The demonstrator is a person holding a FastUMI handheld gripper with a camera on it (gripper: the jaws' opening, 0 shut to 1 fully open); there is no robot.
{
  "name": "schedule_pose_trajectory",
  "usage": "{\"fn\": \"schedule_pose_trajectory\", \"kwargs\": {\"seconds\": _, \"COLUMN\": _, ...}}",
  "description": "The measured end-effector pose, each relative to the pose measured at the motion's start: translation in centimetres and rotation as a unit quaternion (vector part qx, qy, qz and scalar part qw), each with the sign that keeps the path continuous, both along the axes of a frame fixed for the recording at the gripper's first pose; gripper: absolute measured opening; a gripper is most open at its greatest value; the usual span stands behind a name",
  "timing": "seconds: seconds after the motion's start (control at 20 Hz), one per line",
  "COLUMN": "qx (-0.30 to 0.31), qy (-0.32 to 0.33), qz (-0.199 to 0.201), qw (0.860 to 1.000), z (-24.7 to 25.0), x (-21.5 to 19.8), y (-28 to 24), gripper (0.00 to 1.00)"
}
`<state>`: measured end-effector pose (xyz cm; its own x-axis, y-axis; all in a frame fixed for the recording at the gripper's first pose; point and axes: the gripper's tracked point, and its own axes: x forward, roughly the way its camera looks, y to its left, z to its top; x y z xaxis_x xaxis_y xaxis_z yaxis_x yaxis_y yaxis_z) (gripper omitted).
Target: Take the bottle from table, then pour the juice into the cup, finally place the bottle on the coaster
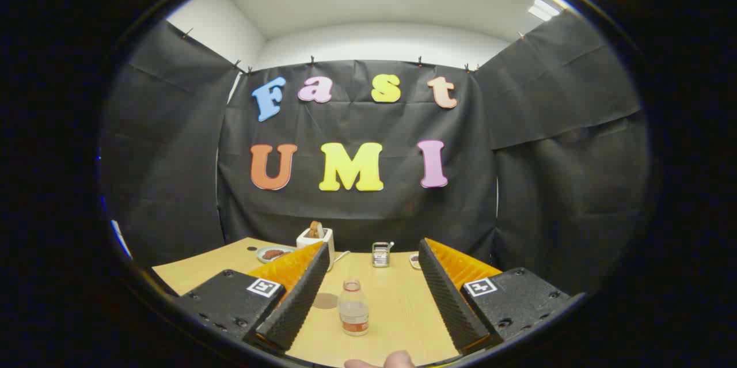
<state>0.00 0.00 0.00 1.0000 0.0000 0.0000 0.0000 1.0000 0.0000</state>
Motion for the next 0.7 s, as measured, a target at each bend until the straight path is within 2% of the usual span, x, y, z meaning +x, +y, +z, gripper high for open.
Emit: {"fn": "schedule_pose_trajectory", "kwargs": {"seconds": 0.7, "qx": -0.001, "qy": -0.001, "qz": 0.002, "qw": 1.0, "z": -0.1, "x": -0.31, "y": 0.15, "gripper": 1.0}}
